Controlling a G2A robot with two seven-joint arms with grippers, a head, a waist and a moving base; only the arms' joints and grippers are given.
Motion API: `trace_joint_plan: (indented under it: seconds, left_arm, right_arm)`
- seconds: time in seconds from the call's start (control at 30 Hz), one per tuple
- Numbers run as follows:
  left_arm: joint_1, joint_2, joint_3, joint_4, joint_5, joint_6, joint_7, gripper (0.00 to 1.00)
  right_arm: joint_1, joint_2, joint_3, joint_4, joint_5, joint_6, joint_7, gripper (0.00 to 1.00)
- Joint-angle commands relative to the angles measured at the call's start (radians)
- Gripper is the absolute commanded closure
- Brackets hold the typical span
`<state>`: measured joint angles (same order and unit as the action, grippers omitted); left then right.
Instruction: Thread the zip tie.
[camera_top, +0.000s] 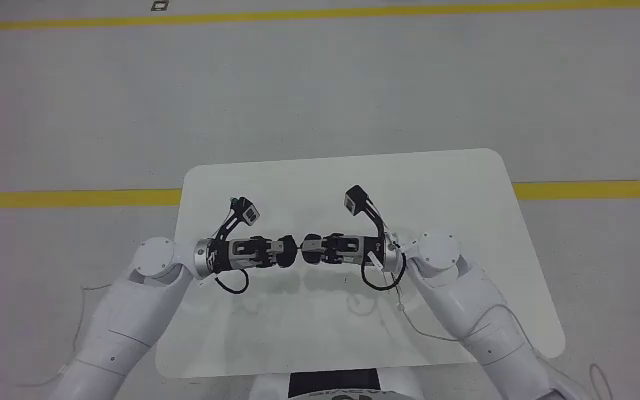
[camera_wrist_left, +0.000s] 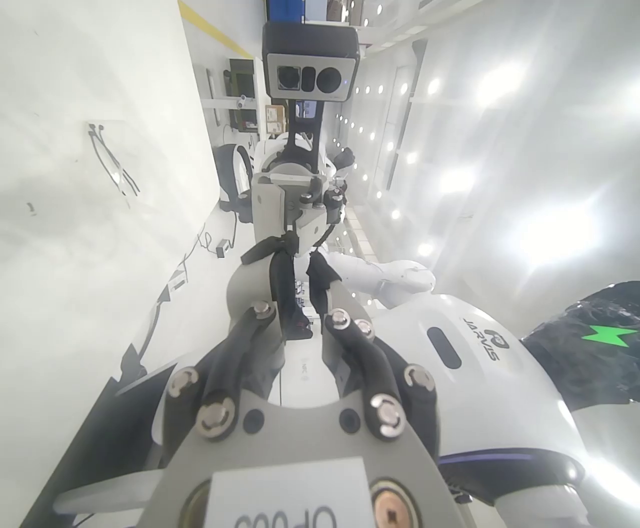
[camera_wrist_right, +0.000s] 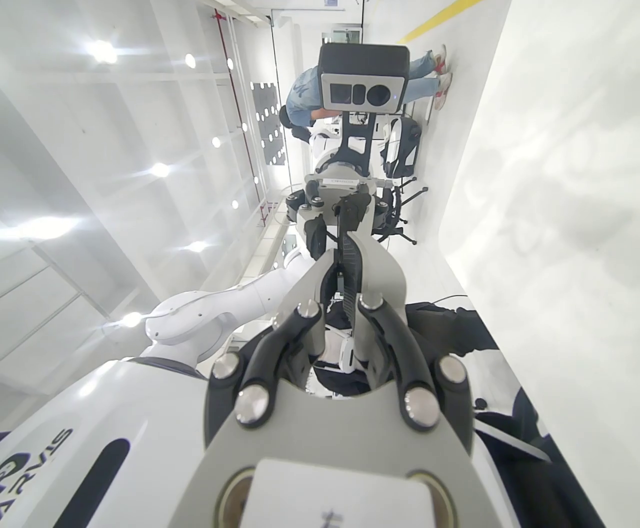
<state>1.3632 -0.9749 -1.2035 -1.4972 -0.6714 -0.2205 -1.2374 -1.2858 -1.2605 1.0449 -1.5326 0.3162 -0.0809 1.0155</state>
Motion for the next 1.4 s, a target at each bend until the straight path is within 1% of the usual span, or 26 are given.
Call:
trace_joint_plan:
  seconds: [0.0, 0.33, 0.43, 0.47, 0.5, 0.67, 0.7, 0.73, 0.97, 1.13, 1.17, 1.2, 1.27, 1.3, 1.37]
  left_arm:
    - [-0.002, 0.0, 0.002, 0.001, 0.0, 0.0, 0.0, 0.91]
    - [-0.009, 0.002, 0.013, 0.006, -0.002, 0.0, 0.001, 0.91]
    - [-0.01, 0.003, 0.014, 0.007, -0.004, 0.0, 0.002, 0.94]
    - [-0.011, 0.004, 0.014, 0.008, -0.004, 0.0, 0.003, 0.96]
    - [-0.011, 0.004, 0.015, 0.008, -0.004, 0.0, 0.003, 1.0]
    - [-0.011, 0.006, 0.017, 0.009, -0.006, 0.0, 0.003, 1.0]
    - [-0.011, 0.006, 0.017, 0.01, -0.007, 0.0, 0.003, 1.0]
    - [-0.01, 0.006, 0.017, 0.011, -0.008, -0.001, 0.001, 1.0]
    - [-0.006, 0.011, 0.008, 0.011, -0.013, -0.001, -0.006, 1.0]
    - [-0.003, 0.014, 0.006, 0.008, -0.018, -0.004, -0.006, 1.0]
    - [-0.002, 0.014, 0.006, 0.008, -0.02, -0.005, -0.006, 1.0]
    - [-0.002, 0.014, 0.006, 0.008, -0.023, -0.006, -0.005, 1.0]
    - [-0.001, 0.014, 0.007, 0.009, -0.031, -0.009, -0.005, 1.0]
    - [0.0, 0.014, 0.007, 0.01, -0.039, -0.011, -0.004, 1.0]
    - [0.002, 0.013, 0.006, 0.014, -0.058, -0.018, -0.003, 1.0]
  right_arm:
    - [0.002, 0.001, -0.003, 0.001, 0.004, -0.003, 0.001, 1.0]
    - [0.01, 0.005, -0.015, 0.0, 0.015, -0.015, 0.007, 1.0]
    - [0.011, 0.007, -0.018, -0.001, 0.015, -0.015, 0.009, 1.0]
    - [0.012, 0.008, -0.019, -0.002, 0.015, -0.014, 0.009, 1.0]
    - [0.012, 0.009, -0.019, -0.002, 0.016, -0.014, 0.009, 1.0]
    - [0.014, 0.011, -0.024, -0.002, 0.017, -0.011, 0.009, 1.0]
    - [0.014, 0.012, -0.024, -0.001, 0.017, -0.009, 0.006, 0.71]
    - [0.012, 0.012, -0.024, -0.001, 0.019, -0.008, 0.001, 0.0]
    - [0.001, 0.021, -0.004, -0.013, 0.025, -0.016, -0.006, 0.0]
    - [-0.005, 0.025, -0.002, -0.022, 0.039, -0.021, 0.009, 0.0]
    - [-0.006, 0.026, -0.003, -0.022, 0.043, -0.022, 0.012, 0.39]
    - [-0.007, 0.026, -0.007, -0.021, 0.054, -0.024, 0.017, 0.52]
    - [-0.007, 0.025, -0.011, -0.017, 0.069, -0.03, 0.021, 0.58]
    - [-0.007, 0.025, -0.014, -0.014, 0.081, -0.033, 0.024, 0.63]
    - [-0.006, 0.024, -0.021, -0.004, 0.105, -0.042, 0.033, 0.66]
